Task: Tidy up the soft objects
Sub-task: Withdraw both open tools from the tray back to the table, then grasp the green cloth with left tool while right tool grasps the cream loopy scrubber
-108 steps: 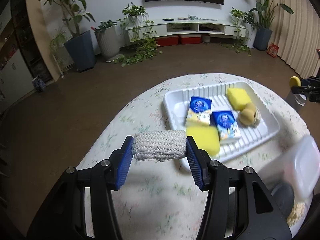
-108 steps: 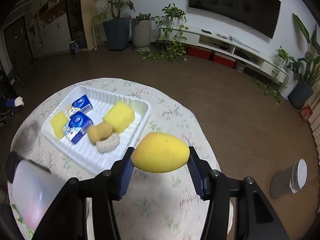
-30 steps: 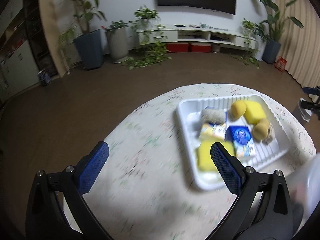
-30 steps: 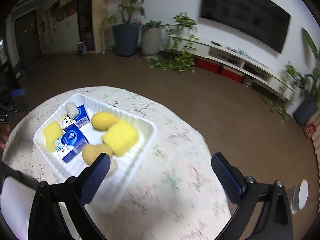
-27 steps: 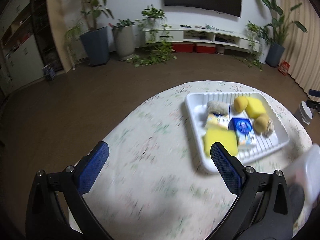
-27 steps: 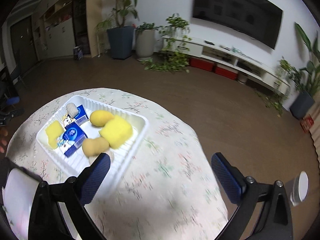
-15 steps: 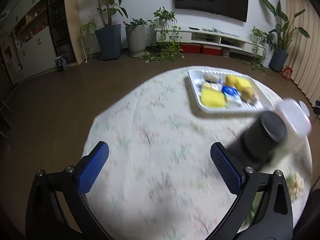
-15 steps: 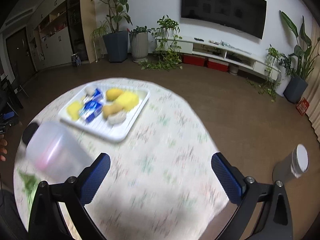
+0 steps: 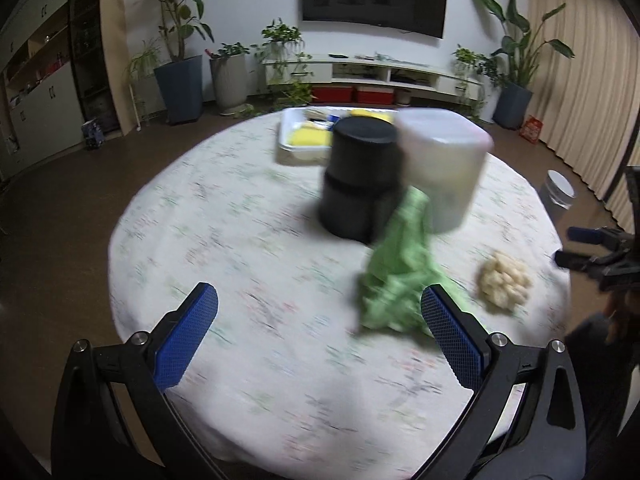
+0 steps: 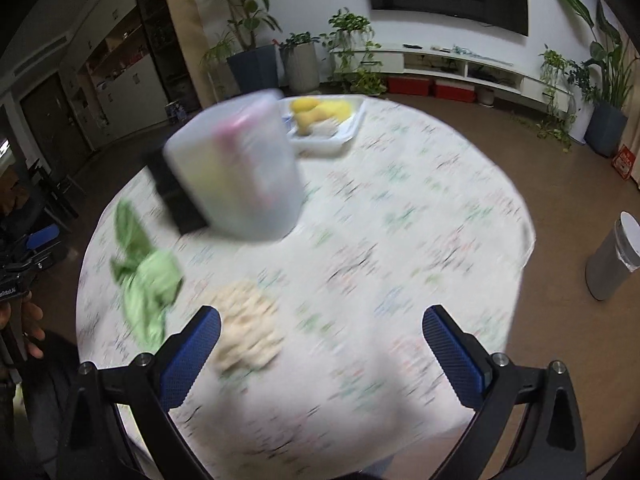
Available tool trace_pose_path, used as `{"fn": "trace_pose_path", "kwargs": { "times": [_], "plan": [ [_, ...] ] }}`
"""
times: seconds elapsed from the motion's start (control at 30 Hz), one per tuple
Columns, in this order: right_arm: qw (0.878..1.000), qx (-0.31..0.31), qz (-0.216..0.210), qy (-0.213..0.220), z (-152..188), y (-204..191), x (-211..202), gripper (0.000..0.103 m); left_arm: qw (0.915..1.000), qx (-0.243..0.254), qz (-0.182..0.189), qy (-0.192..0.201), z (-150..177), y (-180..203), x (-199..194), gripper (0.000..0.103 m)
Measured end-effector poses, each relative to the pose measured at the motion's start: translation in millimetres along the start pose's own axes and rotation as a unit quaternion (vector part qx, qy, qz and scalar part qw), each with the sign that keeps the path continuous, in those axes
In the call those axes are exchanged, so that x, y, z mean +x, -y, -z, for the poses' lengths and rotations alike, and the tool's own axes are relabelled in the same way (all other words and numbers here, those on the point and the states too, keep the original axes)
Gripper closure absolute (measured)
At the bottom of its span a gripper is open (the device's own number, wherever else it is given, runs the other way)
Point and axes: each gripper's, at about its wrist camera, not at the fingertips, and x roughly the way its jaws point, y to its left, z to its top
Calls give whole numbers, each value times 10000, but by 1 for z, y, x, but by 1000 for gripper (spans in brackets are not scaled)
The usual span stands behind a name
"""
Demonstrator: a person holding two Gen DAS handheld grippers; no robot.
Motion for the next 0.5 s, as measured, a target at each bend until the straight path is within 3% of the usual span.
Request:
{"fn": "trace_pose_path", "kwargs": {
  "times": [0.2,0.5],
  "plan": [
    [9992,-382,55,-39,24,-49,12,0,9996,-177,194,-85,19,36,10,0],
    [9992,-246,270,-173,23,-46,40,0,9994,-211,-1,-272,18,50,46,0]
  ]
}}
